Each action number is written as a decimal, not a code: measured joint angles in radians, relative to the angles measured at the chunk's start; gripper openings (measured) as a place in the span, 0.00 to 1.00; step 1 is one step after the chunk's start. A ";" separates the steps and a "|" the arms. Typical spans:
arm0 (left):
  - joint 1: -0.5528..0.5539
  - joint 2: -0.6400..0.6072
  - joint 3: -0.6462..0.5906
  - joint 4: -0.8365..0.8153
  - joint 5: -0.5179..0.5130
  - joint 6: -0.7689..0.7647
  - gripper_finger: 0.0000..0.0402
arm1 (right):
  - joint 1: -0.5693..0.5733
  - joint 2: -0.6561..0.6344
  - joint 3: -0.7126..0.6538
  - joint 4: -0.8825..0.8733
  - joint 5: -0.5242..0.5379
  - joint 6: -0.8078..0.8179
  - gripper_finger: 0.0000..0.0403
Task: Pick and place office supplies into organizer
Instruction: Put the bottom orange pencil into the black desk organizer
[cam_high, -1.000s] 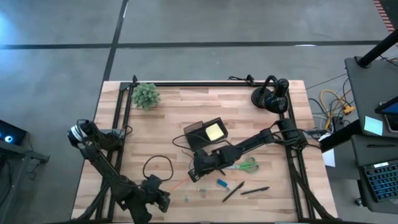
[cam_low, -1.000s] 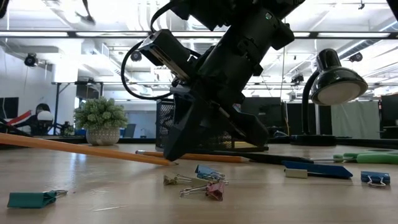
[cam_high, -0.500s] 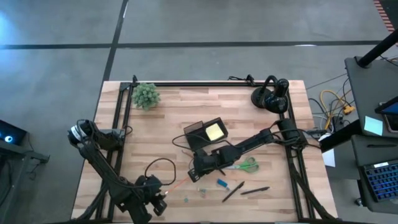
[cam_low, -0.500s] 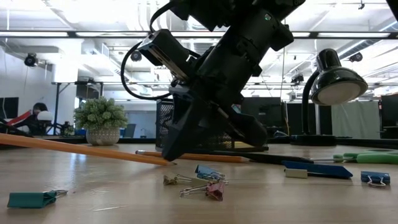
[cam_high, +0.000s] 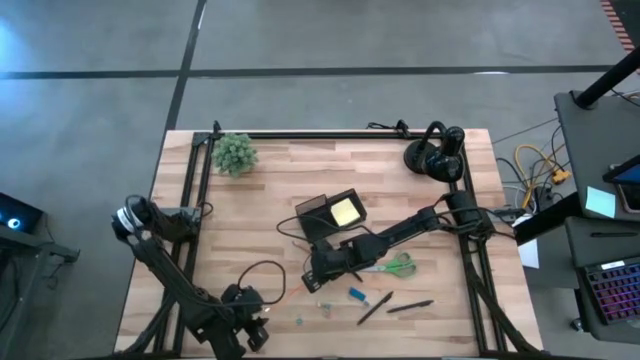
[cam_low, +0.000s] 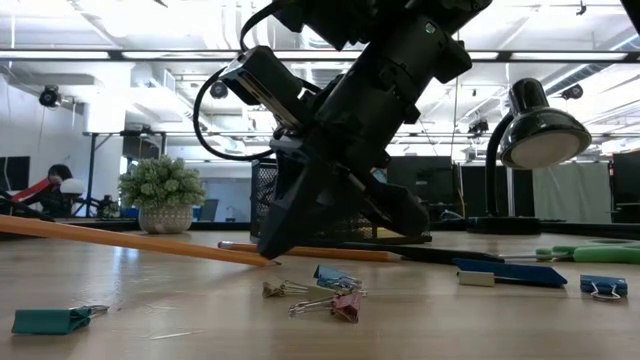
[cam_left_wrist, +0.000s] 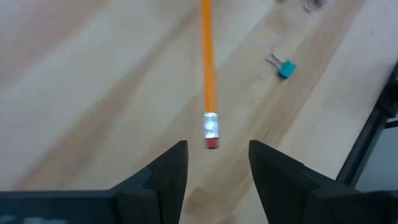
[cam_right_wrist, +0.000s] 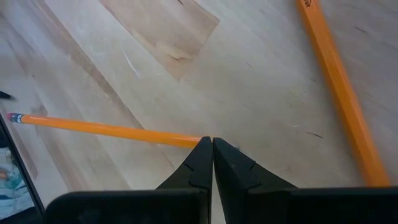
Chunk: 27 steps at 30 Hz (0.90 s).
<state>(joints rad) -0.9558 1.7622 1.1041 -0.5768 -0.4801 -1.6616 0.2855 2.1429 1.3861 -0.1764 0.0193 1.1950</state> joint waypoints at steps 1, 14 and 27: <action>0.000 0.012 -0.006 0.036 0.000 0.000 0.39 | 0.000 0.000 0.000 0.001 0.000 0.000 0.02; -0.001 0.022 -0.010 0.007 -0.050 -0.008 0.39 | 0.000 0.000 0.000 0.002 0.000 0.008 0.02; -0.001 0.022 -0.022 -0.015 -0.071 -0.003 0.36 | 0.000 0.000 0.000 0.002 -0.001 0.008 0.02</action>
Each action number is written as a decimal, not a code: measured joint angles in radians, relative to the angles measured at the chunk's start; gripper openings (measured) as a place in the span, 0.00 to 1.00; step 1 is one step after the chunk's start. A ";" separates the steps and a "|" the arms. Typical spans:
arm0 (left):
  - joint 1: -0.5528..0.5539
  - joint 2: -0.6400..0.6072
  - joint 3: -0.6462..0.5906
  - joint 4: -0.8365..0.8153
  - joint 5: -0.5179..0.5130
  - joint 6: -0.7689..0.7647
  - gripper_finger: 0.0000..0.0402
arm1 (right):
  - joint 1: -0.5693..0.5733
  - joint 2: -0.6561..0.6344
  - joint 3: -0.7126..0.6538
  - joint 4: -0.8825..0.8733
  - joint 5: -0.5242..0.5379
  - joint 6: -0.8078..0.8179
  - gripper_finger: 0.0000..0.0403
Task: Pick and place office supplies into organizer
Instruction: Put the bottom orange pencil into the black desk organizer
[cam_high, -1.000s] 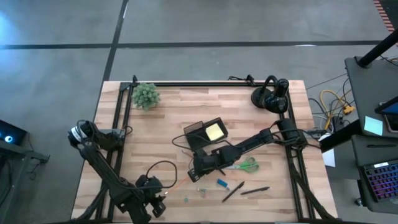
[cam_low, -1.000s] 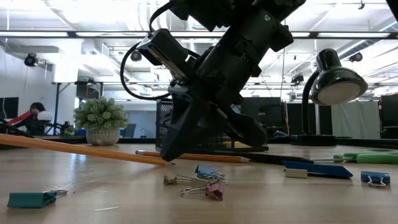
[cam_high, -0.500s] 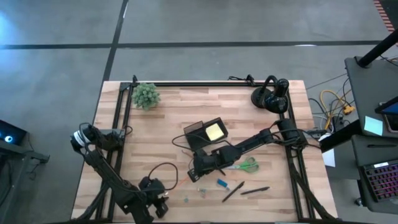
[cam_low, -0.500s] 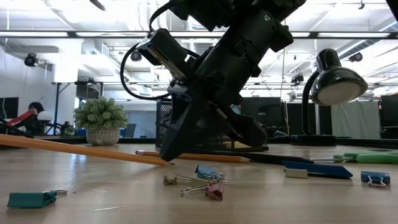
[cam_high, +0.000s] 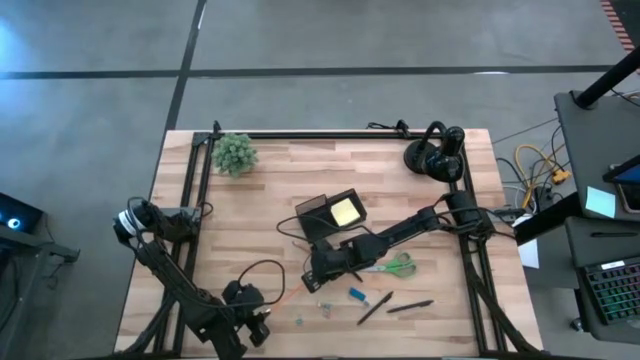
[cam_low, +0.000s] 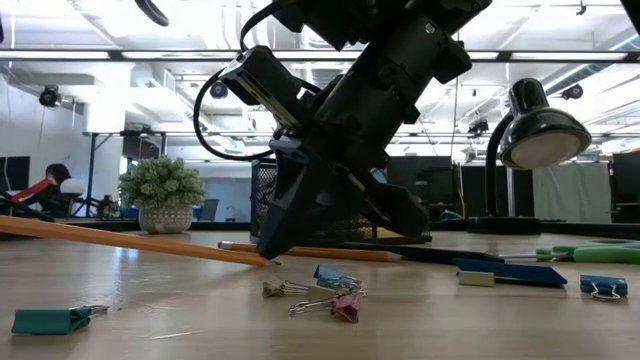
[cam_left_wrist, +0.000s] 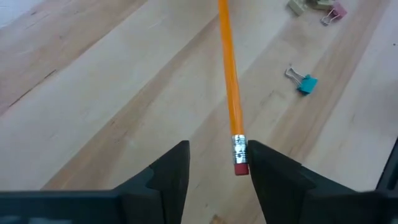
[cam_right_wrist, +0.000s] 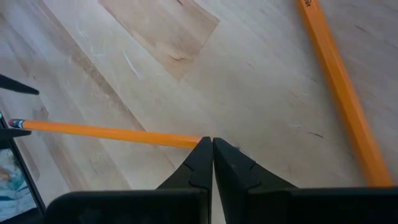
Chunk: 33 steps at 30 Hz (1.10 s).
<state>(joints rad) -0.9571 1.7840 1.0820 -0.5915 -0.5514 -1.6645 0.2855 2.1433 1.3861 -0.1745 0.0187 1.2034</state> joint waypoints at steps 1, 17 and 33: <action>0.000 0.000 -0.001 0.000 0.000 0.000 0.35 | 0.000 0.000 0.000 0.000 0.000 0.000 0.02; 0.001 0.009 -0.002 0.008 0.001 0.030 0.23 | 0.000 0.000 0.000 0.000 0.000 0.000 0.02; 0.001 0.009 -0.003 0.008 -0.013 0.057 0.02 | 0.000 -0.002 0.000 0.000 -0.001 0.008 0.02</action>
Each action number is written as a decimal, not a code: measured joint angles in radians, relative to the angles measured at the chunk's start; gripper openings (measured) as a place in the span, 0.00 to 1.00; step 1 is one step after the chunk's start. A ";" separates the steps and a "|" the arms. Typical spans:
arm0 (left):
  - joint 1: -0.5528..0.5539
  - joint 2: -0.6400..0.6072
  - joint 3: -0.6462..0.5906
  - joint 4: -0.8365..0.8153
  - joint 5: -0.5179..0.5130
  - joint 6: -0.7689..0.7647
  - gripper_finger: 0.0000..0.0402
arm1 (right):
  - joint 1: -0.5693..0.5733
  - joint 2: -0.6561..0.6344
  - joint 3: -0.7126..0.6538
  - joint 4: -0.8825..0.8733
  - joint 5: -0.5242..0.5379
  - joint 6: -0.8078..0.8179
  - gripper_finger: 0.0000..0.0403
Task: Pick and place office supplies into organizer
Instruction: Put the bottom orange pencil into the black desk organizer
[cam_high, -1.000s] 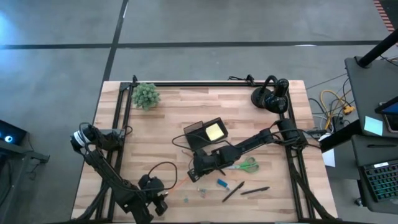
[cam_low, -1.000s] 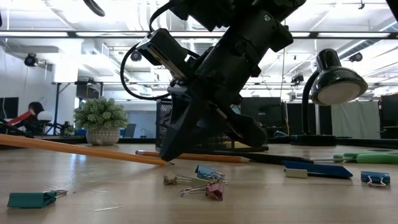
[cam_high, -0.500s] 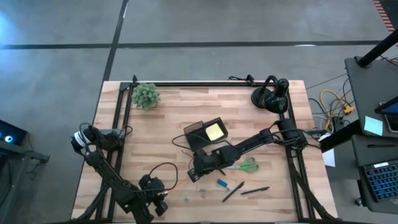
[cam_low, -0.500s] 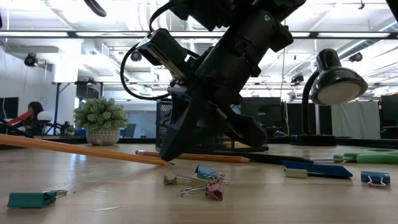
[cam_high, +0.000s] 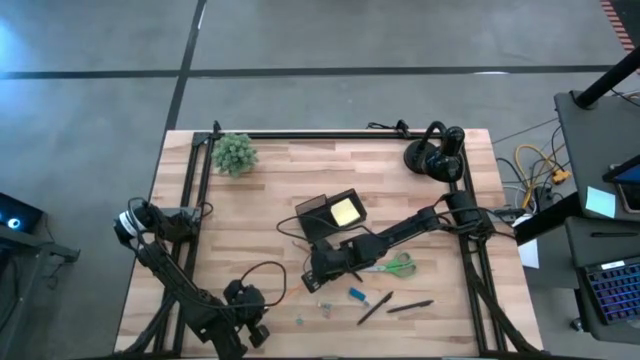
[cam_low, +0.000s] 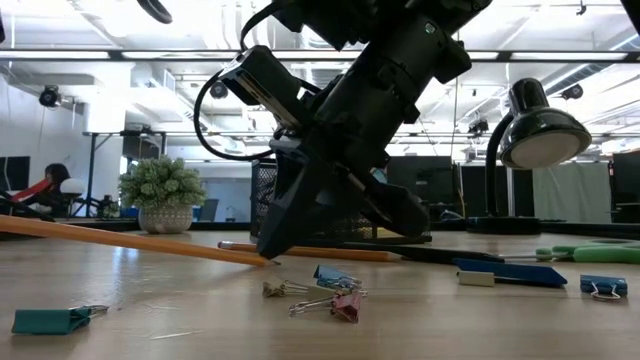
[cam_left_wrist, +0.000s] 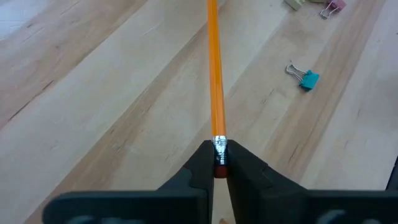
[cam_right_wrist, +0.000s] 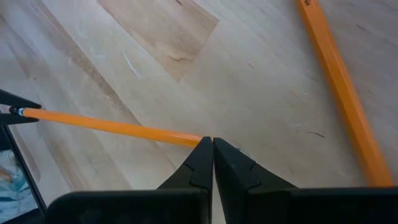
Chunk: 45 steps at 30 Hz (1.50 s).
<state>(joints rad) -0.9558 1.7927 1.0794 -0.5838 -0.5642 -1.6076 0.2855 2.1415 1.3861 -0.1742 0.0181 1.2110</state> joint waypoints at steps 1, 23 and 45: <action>0.000 -0.001 0.001 -0.001 0.001 0.002 0.02 | 0.001 -0.004 0.000 -0.001 0.001 0.003 0.02; 0.088 -0.133 0.527 -0.884 0.012 0.430 0.02 | 0.261 -0.529 0.000 -0.540 0.737 -0.007 0.15; 0.729 -0.228 0.681 -0.990 0.413 0.671 0.01 | 0.370 -0.548 -0.015 -0.847 0.772 0.349 0.15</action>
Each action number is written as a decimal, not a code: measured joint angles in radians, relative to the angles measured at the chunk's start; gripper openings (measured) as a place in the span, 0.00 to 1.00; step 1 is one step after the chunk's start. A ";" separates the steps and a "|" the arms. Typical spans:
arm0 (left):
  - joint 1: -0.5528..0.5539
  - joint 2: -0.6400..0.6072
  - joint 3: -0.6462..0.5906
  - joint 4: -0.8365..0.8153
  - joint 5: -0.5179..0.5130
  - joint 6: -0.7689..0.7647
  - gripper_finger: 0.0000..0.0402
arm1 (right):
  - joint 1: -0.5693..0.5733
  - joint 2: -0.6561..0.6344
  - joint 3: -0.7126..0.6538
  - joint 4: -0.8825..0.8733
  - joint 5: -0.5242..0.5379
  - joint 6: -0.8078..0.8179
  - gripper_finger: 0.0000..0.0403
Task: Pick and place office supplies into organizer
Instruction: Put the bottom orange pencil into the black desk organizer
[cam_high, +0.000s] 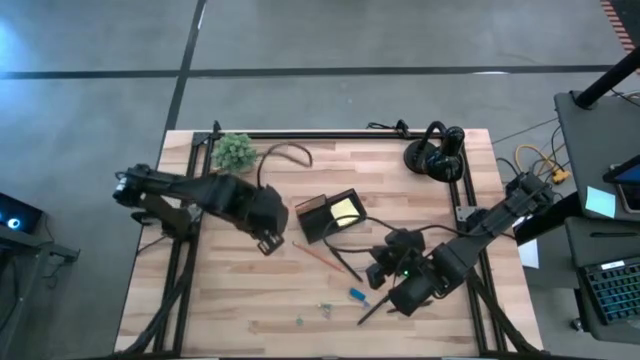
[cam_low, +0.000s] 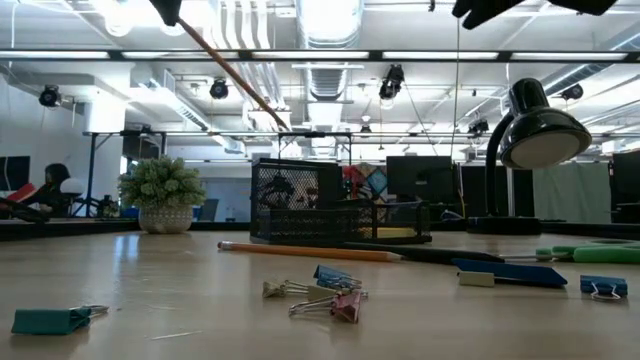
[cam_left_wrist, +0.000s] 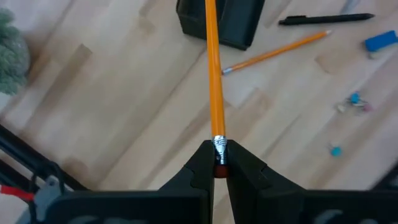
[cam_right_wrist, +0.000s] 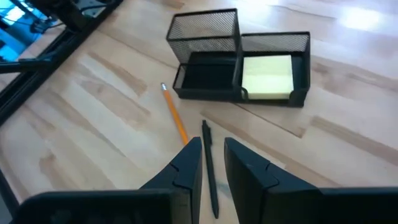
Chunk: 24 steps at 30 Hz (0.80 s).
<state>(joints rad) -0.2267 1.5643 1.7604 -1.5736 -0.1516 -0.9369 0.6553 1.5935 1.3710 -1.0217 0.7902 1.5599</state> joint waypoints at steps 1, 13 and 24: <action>0.022 -0.003 0.000 0.001 0.027 0.012 0.01 | 0.001 0.000 -0.003 -0.001 0.000 0.010 0.15; 0.208 0.041 -0.021 0.004 0.284 0.162 0.01 | 0.002 0.000 -0.053 0.004 -0.001 0.111 0.15; 0.300 0.102 -0.021 0.002 0.303 0.259 0.05 | 0.002 0.000 -0.061 0.040 0.023 0.116 0.15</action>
<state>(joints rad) 0.0737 1.6664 1.7397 -1.5711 0.1514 -0.6776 0.6571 1.5933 1.3102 -0.9820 0.8127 1.6764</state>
